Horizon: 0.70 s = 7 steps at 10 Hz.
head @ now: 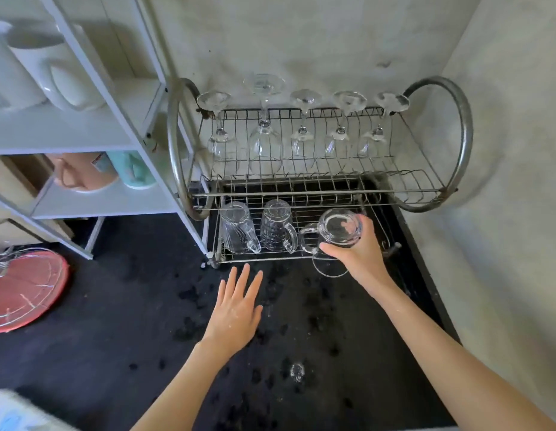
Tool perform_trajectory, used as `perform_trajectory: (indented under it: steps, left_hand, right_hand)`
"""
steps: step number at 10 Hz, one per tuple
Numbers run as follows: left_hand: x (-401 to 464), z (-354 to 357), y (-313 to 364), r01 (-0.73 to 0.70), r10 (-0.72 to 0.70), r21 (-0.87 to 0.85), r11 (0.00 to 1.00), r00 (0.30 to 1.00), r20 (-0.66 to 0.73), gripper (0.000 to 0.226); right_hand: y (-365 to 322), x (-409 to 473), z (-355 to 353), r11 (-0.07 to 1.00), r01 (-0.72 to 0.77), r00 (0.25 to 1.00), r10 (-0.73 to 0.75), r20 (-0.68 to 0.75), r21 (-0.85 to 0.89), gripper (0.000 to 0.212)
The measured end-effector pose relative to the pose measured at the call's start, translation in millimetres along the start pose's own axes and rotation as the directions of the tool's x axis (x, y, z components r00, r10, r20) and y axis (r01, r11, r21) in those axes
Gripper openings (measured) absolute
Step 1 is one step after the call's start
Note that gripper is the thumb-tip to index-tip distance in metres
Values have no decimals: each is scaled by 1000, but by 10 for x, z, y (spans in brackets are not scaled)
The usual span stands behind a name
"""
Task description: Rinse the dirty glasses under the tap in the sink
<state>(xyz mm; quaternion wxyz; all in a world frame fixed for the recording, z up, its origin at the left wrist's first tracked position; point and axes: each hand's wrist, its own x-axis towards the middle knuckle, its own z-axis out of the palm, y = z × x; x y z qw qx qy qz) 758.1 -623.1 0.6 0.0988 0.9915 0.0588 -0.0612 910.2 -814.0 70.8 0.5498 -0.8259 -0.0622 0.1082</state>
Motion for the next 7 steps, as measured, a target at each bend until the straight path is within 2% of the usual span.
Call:
perform_trajectory:
  steps: [2, 3, 4, 7]
  left_hand:
    - [387, 116, -79, 89, -90, 136, 987, 996, -3, 90]
    - [433, 221, -128, 85, -90, 161, 983, 996, 21, 98]
    - [440, 308, -159, 77, -82, 161, 984, 996, 24, 101]
    - [439, 488, -136, 170, -159, 96, 981, 980, -117, 113]
  right_hand:
    - [57, 524, 189, 998, -49, 998, 50, -41, 31, 79]
    - [159, 667, 284, 997, -64, 997, 65, -39, 35, 64]
    - [222, 721, 331, 995, -96, 995, 96, -34, 5, 59]
    - [263, 721, 331, 996, -74, 997, 73, 18, 45, 61]
